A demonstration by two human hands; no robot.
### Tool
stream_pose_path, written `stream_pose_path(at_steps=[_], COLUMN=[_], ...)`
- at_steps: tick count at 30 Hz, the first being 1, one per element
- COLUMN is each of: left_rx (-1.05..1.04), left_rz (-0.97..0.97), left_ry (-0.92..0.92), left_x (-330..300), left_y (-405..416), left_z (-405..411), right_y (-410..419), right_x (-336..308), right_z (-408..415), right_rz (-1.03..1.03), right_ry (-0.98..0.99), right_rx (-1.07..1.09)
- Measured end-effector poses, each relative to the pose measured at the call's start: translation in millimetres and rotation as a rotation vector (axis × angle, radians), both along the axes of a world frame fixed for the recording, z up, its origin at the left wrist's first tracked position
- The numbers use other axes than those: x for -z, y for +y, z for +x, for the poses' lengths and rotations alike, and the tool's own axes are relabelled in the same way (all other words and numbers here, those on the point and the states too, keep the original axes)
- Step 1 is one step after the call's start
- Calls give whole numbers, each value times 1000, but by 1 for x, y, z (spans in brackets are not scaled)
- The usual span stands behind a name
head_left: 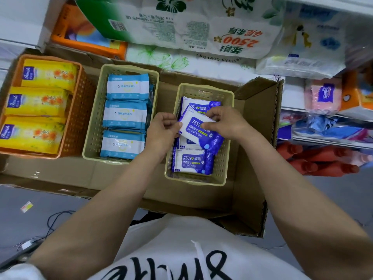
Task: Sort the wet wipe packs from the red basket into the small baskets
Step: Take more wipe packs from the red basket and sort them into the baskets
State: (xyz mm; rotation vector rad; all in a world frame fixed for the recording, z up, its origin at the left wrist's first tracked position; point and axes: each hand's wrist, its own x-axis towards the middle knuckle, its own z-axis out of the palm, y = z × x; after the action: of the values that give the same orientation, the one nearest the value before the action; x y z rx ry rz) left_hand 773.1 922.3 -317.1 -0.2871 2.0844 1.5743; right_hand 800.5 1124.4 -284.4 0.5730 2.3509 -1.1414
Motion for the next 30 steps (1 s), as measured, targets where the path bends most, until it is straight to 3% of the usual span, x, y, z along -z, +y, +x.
stream_pose_path(at_steps=[3, 5, 7, 12, 18, 30], left_rx=[35, 3, 28, 151, 170, 183], left_rz=[-149, -225, -266, -269, -202, -194], left_ry=[163, 213, 203, 77, -9, -29], left_x=[4, 6, 8, 11, 16, 11], left_y=[3, 1, -4, -10, -14, -14], left_z=[4, 5, 4, 1, 0, 1], right_y=[-1, -4, -9, -37, -47, -53], right_x=[10, 18, 23, 43, 64, 70], right_z=[9, 12, 14, 30, 56, 59], right_rz=[-49, 76, 184, 190, 343, 306], right_ry=[-71, -70, -73, -140, -5, 46], right_rx=[-26, -134, -251, -526, -333, -350])
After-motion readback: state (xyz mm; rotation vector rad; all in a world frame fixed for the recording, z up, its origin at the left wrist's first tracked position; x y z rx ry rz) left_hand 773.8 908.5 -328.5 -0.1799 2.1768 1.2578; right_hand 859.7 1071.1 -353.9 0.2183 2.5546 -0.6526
